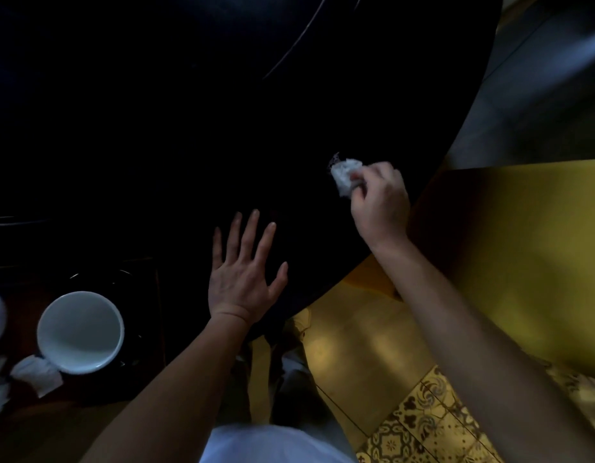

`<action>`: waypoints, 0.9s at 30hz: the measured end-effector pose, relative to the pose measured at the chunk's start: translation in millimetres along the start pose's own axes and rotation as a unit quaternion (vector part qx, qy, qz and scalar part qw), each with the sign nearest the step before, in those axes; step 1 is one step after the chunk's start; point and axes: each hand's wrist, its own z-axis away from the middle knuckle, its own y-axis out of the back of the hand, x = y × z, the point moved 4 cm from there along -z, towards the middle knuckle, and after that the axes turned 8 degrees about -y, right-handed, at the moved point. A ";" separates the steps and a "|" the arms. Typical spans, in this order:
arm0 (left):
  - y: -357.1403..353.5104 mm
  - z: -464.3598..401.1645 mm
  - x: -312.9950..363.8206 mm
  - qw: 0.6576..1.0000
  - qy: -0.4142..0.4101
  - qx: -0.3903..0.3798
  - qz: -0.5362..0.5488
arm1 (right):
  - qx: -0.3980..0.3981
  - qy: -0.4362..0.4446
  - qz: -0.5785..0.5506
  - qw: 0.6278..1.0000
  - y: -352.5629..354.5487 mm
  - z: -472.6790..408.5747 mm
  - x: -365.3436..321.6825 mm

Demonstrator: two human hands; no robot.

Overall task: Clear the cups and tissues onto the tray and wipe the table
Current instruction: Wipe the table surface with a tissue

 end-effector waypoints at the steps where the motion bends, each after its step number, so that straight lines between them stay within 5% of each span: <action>1: 0.2 -0.1 -0.2 1.000 -0.001 0.001 0.002 | -0.007 -0.005 0.001 1.000 0.1 10.6 0.1; 5: 0.0 -0.5 0.0 1.000 -0.002 0.004 0.004 | -0.040 -0.021 -0.051 0.998 7.0 2.8 -0.1; 9: 0.4 -0.5 -1.0 1.000 -0.004 -0.004 -0.002 | 0.017 -0.040 -0.091 0.995 21.4 -53.8 -13.8; 14: 13.9 4.5 -6.3 1.000 -0.018 0.010 0.018 | -0.043 -0.042 -0.023 0.998 -3.8 -87.9 -30.1; 27: -2.1 27.2 -16.0 1.000 0.008 0.010 0.008 | -0.059 -0.017 -0.024 0.998 -8.9 75.1 -28.5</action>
